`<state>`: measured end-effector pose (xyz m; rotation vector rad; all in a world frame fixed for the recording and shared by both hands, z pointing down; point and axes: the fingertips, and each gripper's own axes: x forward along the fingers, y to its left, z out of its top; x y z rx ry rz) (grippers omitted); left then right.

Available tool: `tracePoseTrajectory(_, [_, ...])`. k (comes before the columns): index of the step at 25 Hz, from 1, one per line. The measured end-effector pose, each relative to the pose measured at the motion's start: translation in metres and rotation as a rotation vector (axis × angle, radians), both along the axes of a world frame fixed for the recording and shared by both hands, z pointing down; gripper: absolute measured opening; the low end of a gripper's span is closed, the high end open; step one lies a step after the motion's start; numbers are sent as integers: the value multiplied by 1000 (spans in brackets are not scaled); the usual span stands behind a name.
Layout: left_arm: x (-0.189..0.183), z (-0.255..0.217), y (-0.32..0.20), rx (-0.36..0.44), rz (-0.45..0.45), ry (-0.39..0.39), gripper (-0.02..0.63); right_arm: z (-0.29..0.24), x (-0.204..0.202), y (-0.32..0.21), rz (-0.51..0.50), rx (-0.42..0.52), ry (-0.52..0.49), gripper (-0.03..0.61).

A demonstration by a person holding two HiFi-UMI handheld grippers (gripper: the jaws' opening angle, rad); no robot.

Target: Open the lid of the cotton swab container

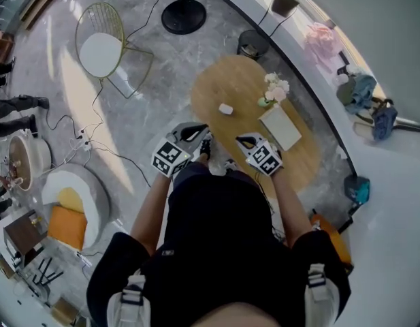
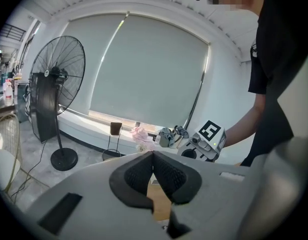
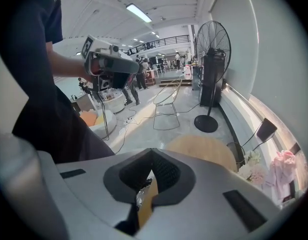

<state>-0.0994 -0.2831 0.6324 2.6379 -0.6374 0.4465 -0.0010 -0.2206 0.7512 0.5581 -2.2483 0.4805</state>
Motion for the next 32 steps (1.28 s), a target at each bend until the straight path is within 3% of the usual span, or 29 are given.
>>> tracePoseTrajectory(9, [35, 37, -46, -5, 163, -7, 0, 80, -4, -51, 34, -54, 53, -6])
tracePoseTrajectory(14, [40, 72, -56, -21, 215, -51, 0, 141, 0, -68, 49, -103, 100, -6])
tracePoseTrajectory(22, [25, 114, -78, -79, 223, -85, 0, 243, 8, -91, 88, -235, 188, -6])
tracePoseTrajectory(27, [21, 127, -86, -102, 208, -85, 0, 279, 10, -106, 96, -217, 275, -4])
tracePoseTrajectory(28, [20, 129, -88, -106, 209, -85, 0, 285, 10, -110, 96, -208, 288, 6])
tracePoseTrajectory(32, [16, 136, -94, -116, 216, -82, 0, 305, 10, -120, 76, -201, 335, 161])
